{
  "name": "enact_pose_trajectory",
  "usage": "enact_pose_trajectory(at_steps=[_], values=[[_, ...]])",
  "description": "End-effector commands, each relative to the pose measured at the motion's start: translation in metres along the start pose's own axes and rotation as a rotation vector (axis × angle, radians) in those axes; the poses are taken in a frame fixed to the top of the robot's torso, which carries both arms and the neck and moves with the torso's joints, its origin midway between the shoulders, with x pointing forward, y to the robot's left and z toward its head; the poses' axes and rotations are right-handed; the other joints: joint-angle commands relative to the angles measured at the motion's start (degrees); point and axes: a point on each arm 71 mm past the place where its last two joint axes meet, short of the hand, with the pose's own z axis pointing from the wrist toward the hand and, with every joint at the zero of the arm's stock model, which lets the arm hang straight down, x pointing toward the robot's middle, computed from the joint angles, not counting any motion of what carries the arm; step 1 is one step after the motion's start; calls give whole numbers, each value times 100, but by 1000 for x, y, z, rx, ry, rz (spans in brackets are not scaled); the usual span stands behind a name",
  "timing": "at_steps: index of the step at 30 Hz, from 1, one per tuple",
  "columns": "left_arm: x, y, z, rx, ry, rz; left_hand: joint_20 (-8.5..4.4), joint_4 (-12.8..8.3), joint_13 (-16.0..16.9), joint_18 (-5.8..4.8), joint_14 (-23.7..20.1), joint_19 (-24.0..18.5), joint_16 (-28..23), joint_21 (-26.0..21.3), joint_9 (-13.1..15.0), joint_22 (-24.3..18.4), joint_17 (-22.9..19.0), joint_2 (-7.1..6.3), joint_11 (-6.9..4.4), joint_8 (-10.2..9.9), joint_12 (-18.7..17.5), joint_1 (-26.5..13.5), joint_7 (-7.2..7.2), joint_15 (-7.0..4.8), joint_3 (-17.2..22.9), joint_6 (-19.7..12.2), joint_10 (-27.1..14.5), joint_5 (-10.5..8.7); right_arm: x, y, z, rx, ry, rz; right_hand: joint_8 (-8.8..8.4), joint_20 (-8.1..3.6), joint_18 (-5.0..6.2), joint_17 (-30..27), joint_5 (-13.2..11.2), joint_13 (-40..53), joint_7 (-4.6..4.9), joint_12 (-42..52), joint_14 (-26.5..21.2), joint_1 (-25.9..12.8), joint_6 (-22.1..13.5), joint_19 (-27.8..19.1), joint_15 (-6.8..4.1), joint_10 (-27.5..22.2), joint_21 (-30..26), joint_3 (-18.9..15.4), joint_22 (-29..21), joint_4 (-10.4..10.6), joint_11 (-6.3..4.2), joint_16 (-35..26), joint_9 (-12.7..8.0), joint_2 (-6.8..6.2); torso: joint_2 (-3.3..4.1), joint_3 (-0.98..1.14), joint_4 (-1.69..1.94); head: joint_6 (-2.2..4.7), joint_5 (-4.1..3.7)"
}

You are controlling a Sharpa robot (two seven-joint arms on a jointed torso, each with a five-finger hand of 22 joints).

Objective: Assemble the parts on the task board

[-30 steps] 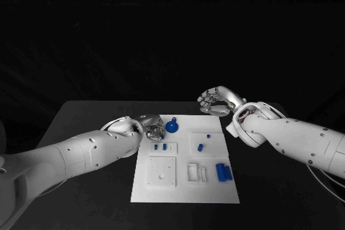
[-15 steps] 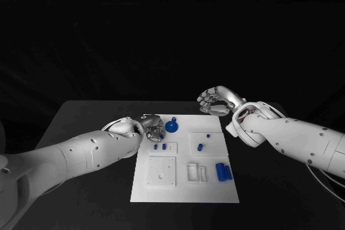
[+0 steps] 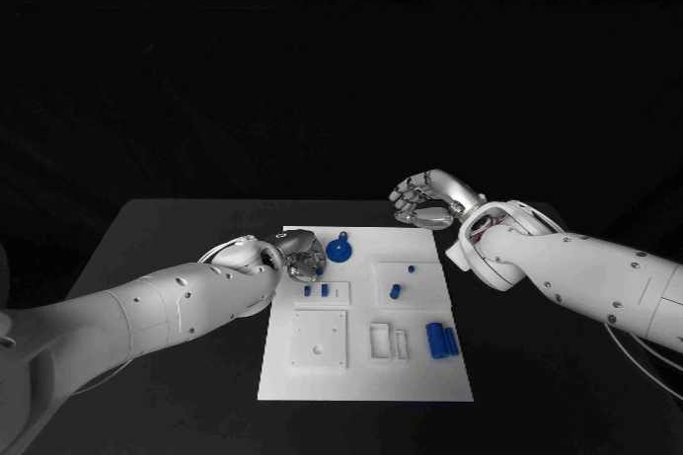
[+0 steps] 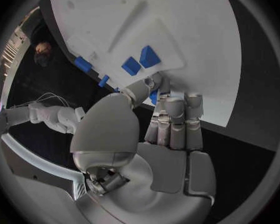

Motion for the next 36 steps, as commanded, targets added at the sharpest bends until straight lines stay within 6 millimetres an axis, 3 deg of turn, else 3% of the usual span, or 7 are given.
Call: enact_pose_trajectory(at_steps=[1,11,20,23,27,29,36], values=[[0,1,0,2,-6,-20,-161,24,2,274,-30,-29,-29,-28,-29,67,-7,-81,29,-57,-36,-16,2,19,0,-99,-10,-35,1,0,0,-2,22,1,15,7,-11,-19,36,-34,10,-54,-48,42,-7,-78,32,21,-52,-43,12,-5,24,-57,-18,-4,0,-1,-3,1,-1],[-2,12,-3,-36,-4,-17,-141,44,8,266,-93,-79,-55,-63,-125,64,-21,-242,47,-214,-98,10,-33,37,-50,-498,-39,-73,2,-3,0,12,40,-9,8,31,-64,-91,56,-200,1,-209,-219,18,-40,-270,186,-98,-168,-232,73,-33,143,-171,-55,-59,-1,-2,1,13,-3],[-8,27,-9,-63,-37,-15,-142,43,10,268,-96,-80,-52,-65,-133,65,-22,-263,48,-224,-113,48,-33,38,-43,-552,-44,-67,1,-13,0,26,93,-97,31,10,2,-45,-31,-256,-7,-215,-27,33,-16,-78,98,-51,-75,-358,158,-41,135,-52,-62,-19,-3,-1,2,44,-8],[-14,34,-13,-64,-85,-55,-128,59,-13,272,-107,-81,-55,-69,-108,65,-25,-249,91,-148,-188,84,34,77,-18,-457,-161,-46,0,-18,0,23,109,-173,70,-65,127,120,-204,-245,-8,-118,496,62,52,458,-148,166,191,-404,267,-28,48,259,-63,29,-6,-2,3,56,-16],[-28,42,-21,-54,-173,-156,-74,98,-30,282,-155,-110,-91,-91,-59,61,-44,-240,152,11,-258,63,139,136,-6,-244,-272,-42,3,-23,-2,23,154,-291,185,-376,127,469,-346,-195,-64,-38,1182,59,286,1259,-507,497,583,-412,385,-45,-101,688,-30,56,-5,-1,6,84,-87],[-38,48,-28,-53,-220,-279,-15,147,-48,277,-270,-188,-228,-165,-43,35,-109,-262,207,82,-319,-26,184,191,-19,-171,-373,-48,7,-27,-4,30,191,-357,213,-660,127,783,-527,-148,-94,-15,1782,80,353,1945,-769,709,985,-407,535,-22,-215,1089,-21,38,-7,7,3,94,-134],[-56,55,-49,-45,-225,-559,77,282,-42,245,-458,-411,-708,-465,-48,-102,-343,-239,258,159,-359,-336,204,244,-158,-221,-444,-86,17,-40,-10,48,243,-495,248,-970,127,1469,-773,-94,-162,-189,2054,10,502,2468,-922,994,1384,-292,789,-31,-338,1561,-16,-32,-7,11,19,117,-193]])
